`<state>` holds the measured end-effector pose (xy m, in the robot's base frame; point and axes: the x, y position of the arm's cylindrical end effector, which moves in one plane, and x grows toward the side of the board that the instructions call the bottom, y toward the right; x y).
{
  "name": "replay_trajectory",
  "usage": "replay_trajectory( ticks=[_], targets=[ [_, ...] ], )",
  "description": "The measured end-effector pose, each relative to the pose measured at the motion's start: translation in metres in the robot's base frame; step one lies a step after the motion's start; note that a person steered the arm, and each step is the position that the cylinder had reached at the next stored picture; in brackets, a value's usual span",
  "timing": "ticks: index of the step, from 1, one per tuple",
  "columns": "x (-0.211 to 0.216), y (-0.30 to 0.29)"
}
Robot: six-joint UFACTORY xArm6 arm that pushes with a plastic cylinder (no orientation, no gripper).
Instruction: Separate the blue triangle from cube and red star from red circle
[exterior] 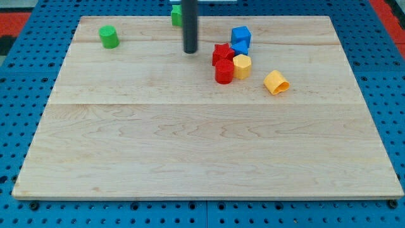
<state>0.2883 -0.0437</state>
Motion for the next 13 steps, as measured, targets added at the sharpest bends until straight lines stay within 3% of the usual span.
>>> replay_trajectory(
  ticks=[2,3,4,5,6,7,9,10,11,13],
  targets=[
    [0.003,0.13],
    [0.053,0.145],
    [0.058,0.162],
    [0.032,0.158],
    [0.013,0.109],
    [0.025,0.058],
    [0.104,0.039],
    [0.124,0.079],
    [0.125,0.172],
    [0.11,0.166]
  ],
)
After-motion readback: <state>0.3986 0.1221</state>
